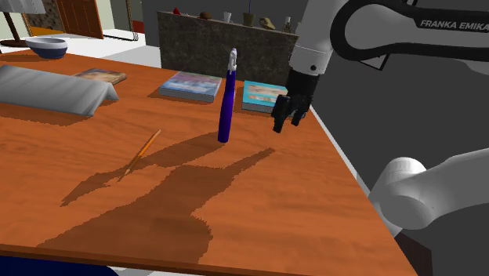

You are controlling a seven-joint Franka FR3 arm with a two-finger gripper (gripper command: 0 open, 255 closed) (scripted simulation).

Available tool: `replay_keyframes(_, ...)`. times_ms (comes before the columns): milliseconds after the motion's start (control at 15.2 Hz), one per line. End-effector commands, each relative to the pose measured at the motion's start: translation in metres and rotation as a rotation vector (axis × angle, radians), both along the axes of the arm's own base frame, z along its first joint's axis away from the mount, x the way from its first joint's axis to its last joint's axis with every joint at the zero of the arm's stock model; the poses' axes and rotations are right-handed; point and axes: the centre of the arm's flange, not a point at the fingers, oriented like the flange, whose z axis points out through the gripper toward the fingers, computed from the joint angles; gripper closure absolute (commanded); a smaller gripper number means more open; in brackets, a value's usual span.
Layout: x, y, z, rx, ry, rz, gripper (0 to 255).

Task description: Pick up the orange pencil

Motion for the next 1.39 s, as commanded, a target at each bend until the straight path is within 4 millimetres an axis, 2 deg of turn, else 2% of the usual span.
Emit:
replay_keyframes(0, 0.005, 0.023, -0.004, 0.013, -0.007, -0.061, 0)
replay_keyframes(660, 0.054, 0.135, -0.011, 0.069, -0.042, -0.34, 0)
replay_keyframes(1320, 0.133, 0.228, -0.01, 0.124, -0.077, -0.619, 0)
